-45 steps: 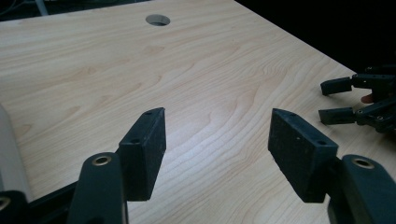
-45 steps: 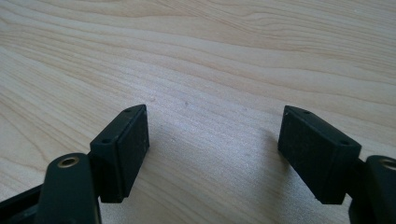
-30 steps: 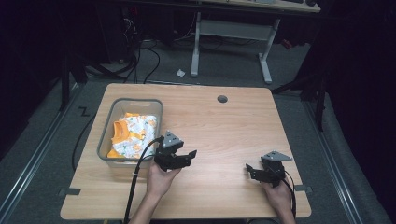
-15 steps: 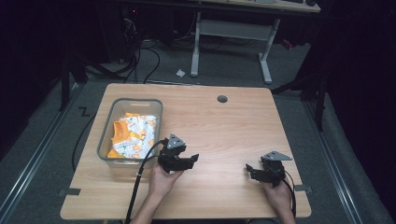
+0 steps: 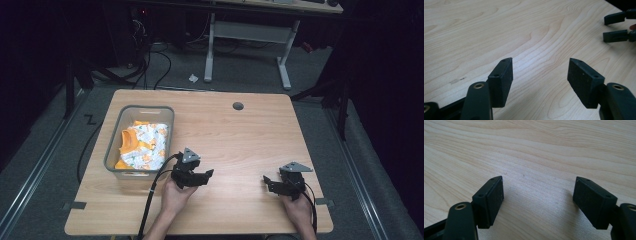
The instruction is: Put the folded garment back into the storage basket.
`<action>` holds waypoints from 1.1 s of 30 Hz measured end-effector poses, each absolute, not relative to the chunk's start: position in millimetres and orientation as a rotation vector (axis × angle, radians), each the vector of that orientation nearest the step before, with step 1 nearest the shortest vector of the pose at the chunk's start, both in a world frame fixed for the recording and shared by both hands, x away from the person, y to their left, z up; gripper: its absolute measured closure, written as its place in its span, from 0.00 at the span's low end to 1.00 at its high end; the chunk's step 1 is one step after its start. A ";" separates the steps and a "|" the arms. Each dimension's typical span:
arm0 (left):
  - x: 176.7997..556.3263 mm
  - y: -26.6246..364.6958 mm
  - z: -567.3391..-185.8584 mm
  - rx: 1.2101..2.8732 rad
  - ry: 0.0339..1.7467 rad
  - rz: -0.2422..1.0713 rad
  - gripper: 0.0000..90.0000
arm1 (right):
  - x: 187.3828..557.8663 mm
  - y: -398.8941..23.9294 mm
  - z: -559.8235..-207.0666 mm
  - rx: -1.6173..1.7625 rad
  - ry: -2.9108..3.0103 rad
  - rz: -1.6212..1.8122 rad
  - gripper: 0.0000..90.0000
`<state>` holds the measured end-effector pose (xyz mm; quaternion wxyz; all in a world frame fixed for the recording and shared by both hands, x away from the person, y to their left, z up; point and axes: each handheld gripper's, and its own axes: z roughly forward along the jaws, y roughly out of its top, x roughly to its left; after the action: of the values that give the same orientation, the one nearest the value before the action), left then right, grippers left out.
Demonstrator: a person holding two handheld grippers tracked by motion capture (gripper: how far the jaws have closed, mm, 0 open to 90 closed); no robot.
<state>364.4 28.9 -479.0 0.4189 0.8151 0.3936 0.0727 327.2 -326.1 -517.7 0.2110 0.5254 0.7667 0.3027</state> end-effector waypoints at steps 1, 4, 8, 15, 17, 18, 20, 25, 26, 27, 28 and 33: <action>364.1 28.3 -479.4 2.045 0.985 0.191 0.42 | 327.3 -326.1 -517.7 1.460 2.131 0.841 0.28; 364.0 26.3 -480.8 2.053 0.985 0.215 0.42 | 327.3 -326.2 -517.7 1.459 2.131 0.841 0.28; 364.5 22.9 -485.8 2.062 0.987 0.238 0.42 | 327.3 -326.2 -517.7 1.460 2.131 0.841 0.28; 365.3 17.9 -499.7 2.074 1.010 0.231 0.42 | 327.2 -326.1 -517.7 1.460 2.131 0.841 0.28; 365.4 16.9 -501.7 2.077 1.011 0.230 0.42 | 327.3 -326.2 -517.7 1.459 2.131 0.841 0.28; 365.3 16.6 -502.2 2.078 1.010 0.231 0.42 | 327.3 -326.1 -517.7 1.460 2.131 0.841 0.28; 364.8 15.6 -503.8 2.081 1.011 0.250 0.42 | 327.3 -326.1 -517.7 1.460 2.131 0.841 0.28; 363.4 12.0 -510.4 2.096 1.012 0.277 0.43 | 327.3 -326.1 -517.7 1.460 2.131 0.841 0.28; 362.9 11.0 -511.9 2.101 1.011 0.284 0.43 | 327.3 -326.1 -517.7 1.460 2.131 0.841 0.28; 362.7 10.1 -513.5 2.107 1.007 0.288 0.43 | 327.3 -326.1 -517.7 1.460 2.131 0.841 0.28; 362.3 8.9 -515.2 2.113 1.006 0.292 0.43 | 327.3 -326.1 -517.7 1.460 2.131 0.841 0.28; 360.4 5.2 -523.2 2.112 0.988 0.320 0.42 | 327.3 -326.1 -517.7 1.460 2.130 0.841 0.28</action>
<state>360.4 5.2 -523.2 0.3839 0.8286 0.3877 0.1257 327.3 -326.1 -517.7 0.2111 0.5253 0.7667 0.3028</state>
